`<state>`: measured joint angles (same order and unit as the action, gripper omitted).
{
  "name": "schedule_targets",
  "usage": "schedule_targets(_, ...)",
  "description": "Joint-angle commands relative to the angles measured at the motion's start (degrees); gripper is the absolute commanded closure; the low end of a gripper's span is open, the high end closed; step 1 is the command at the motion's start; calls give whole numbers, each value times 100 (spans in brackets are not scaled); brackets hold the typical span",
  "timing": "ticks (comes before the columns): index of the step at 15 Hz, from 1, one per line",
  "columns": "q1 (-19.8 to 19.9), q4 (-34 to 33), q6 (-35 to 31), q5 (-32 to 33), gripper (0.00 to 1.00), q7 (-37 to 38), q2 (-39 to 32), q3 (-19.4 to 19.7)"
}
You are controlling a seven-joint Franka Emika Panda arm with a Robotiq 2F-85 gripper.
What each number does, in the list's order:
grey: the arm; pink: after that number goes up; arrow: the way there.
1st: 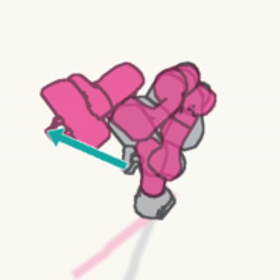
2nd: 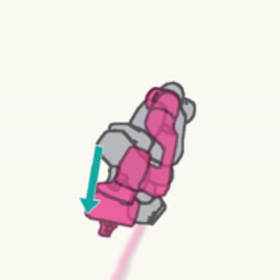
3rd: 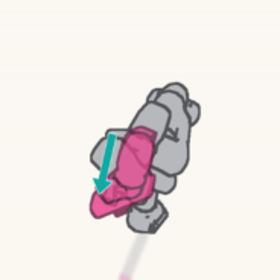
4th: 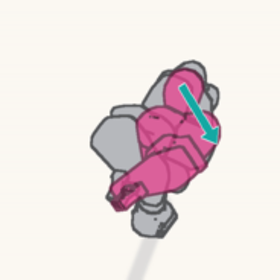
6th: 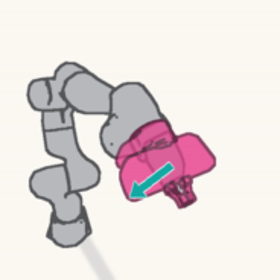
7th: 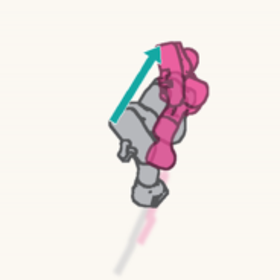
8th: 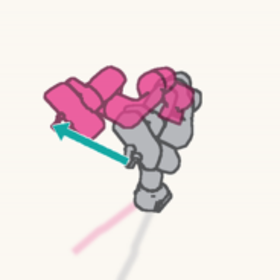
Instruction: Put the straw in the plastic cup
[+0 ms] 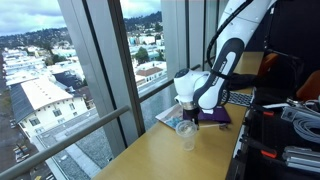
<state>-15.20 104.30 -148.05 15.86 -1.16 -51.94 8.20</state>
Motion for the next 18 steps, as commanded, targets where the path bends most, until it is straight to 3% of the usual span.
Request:
schedule_targets(1, -31, -59, 935, 206, 97, 44, 398, -67)
schedule_targets(8, 148, -62, 2317, 386, 97, -275, 1222, -483)
schedule_targets(14, 626, -532, 3778, -533, 97, -1158, 1436, -1338)
schedule_targets(18, 775, -1233, 4730, -1270, 97, -1203, 1129, -1615)
